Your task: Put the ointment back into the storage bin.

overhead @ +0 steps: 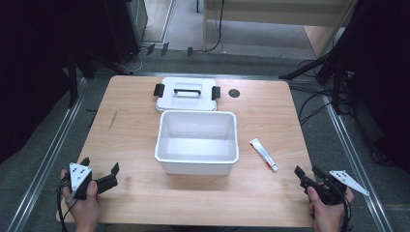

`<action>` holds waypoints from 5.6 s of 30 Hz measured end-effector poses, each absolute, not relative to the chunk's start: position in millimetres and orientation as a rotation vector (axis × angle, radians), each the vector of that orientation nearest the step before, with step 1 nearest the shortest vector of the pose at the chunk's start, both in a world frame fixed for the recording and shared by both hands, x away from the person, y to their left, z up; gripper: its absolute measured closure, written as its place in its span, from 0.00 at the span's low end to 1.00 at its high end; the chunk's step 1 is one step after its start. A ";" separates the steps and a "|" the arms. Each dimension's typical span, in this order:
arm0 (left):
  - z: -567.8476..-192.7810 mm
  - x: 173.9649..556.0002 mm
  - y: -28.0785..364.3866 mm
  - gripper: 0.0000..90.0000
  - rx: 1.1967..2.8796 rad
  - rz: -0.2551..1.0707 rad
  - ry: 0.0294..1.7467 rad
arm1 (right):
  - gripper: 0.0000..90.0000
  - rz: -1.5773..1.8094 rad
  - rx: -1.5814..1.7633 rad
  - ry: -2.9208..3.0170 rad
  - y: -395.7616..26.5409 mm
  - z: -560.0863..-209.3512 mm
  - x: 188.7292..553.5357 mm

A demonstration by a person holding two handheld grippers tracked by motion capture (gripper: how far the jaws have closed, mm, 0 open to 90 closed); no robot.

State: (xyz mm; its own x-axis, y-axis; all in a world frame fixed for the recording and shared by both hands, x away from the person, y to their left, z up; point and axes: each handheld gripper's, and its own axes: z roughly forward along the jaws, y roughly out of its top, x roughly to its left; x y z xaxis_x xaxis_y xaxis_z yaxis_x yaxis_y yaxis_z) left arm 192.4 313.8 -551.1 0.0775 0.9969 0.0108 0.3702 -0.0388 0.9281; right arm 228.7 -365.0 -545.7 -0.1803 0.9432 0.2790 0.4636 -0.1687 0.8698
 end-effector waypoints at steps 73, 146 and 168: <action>-551.4 191.3 313.9 0.00 1.516 0.958 1.396 | 0.43 0.076 1.401 2.672 -248.9 -472.8 338.1; -551.3 191.3 314.2 0.00 1.515 0.955 1.396 | 0.80 -0.004 1.454 2.751 -226.3 -466.2 372.2; -551.4 191.5 314.1 0.00 1.514 0.954 1.397 | 0.80 0.062 1.417 2.740 -210.5 -406.1 379.9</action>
State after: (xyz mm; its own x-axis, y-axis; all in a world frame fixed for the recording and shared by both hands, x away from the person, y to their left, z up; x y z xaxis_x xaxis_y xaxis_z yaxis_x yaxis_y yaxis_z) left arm 191.5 314.1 -551.4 0.0871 0.9961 -0.0101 0.3528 -0.0213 0.9355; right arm 379.9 -210.5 -406.1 -0.5772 0.8160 -0.0313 0.8137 0.5780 0.0617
